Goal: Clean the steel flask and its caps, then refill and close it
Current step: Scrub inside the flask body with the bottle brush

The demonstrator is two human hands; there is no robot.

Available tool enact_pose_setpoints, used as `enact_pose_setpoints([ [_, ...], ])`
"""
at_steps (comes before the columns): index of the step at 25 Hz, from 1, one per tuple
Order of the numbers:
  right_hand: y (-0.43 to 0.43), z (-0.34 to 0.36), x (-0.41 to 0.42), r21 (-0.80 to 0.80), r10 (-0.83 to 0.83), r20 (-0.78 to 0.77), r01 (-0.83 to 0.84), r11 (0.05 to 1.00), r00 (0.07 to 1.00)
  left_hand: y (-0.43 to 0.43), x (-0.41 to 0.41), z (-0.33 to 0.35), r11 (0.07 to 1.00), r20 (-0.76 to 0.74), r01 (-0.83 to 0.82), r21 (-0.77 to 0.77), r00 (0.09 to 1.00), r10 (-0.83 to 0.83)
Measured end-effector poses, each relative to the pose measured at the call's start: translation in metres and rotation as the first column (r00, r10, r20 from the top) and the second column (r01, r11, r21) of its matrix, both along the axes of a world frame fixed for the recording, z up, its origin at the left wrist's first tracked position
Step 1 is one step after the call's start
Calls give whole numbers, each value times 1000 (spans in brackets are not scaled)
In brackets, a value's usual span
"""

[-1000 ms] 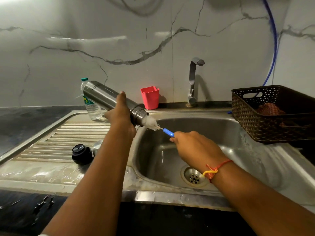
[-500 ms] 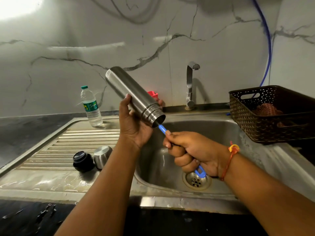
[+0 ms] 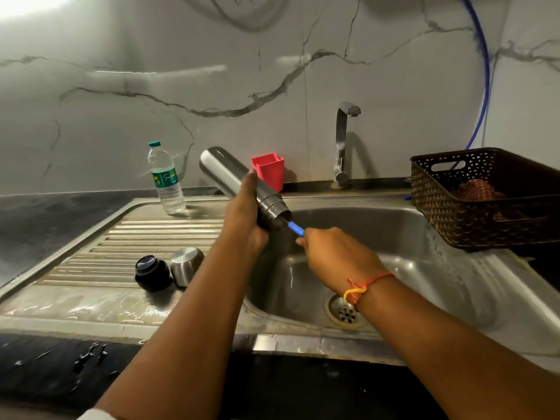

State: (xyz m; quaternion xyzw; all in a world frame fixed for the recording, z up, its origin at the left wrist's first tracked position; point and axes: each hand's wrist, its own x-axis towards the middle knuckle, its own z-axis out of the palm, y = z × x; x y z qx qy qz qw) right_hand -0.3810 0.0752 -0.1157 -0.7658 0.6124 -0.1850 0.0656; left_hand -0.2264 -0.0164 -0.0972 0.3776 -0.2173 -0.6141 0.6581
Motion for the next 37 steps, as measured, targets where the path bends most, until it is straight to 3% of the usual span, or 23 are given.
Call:
enact_pose_setpoints([
  [4, 2, 1, -9, -84, -13, -74, 7, 996, 997, -7, 13, 8, 996, -38, -81, -31, 996, 80],
  [6, -2, -3, -4, -56, -24, -49, 22, 998, 998, 3, 1, 1, 999, 70, -36, -12, 997, 37],
  [8, -7, -3, 2, 22, -11, 77, 9, 1000, 997, 7, -8, -1, 1000, 104, 19, -22, 994, -17],
  [10, -10, 1, -2, 108, 15, 275, -47, 993, 961, 12, -11, 4, 993, 23, 84, -78, 996, -82],
  [12, -8, 5, -11, 252, -33, 600, -149, 956, 800, 14, -9, 6, 986, -16, 121, -115, 992, -123],
  [14, -3, 8, -18, 387, -170, 848, -367, 846, 502, 16, -8, 5, 976, -51, 156, -155, 985, -165],
  [16, -1, 12, -21, 429, -326, 903, -616, 661, 279, 18, -8, 6, 943, -148, 237, -233, 950, -275],
  [18, 2, 15, -19, 418, -422, 884, -746, 518, 202, 17, -12, 3, 919, -195, 283, -273, 920, -341],
  [19, 2, 14, -15, 446, -422, 875, -728, 520, 235, 17, -14, 1, 926, -174, 281, -252, 928, -329],
  [20, 2, 11, -12, 485, -361, 874, -646, 589, 326, 16, -16, 0, 937, -156, 263, -228, 941, -302],
  [21, 3, 10, -8, 495, -239, 840, -509, 704, 486, 14, -14, 1, 959, -125, 210, -191, 964, -236],
  [23, 6, 11, -7, 336, 0, 544, -217, 917, 839, 0, 4, 7, 989, -113, 78, -122, 989, -92],
  [24, 6, 13, -8, 237, 62, 372, -160, 958, 926, -7, 15, 8, 996, -140, 28, -85, 989, -40],
  [26, 5, 15, -9, 175, 80, 197, -116, 978, 977, -8, 18, 6, 999, -143, 3, -40, 990, -8],
  [28, 0, 13, -6, 160, 32, 102, -48, 986, 994, -3, 3, -3, 997, -27, 80, -15, 996, -81],
  [30, -1, 9, -9, 127, 11, 79, -21, 992, 997, 0, -6, -4, 997, 63, 76, 13, 995, -77],
  [33, 0, 11, -20, 95, 42, 38, -46, 994, 998, -6, 7, 6, 1000, -36, 5, -25, 999, -6],
  [37, -3, 6, -5, 75, 23, 51, -27, 997, 998, 7, -12, -2, 998, 98, 66, 8, 993, -66],
])
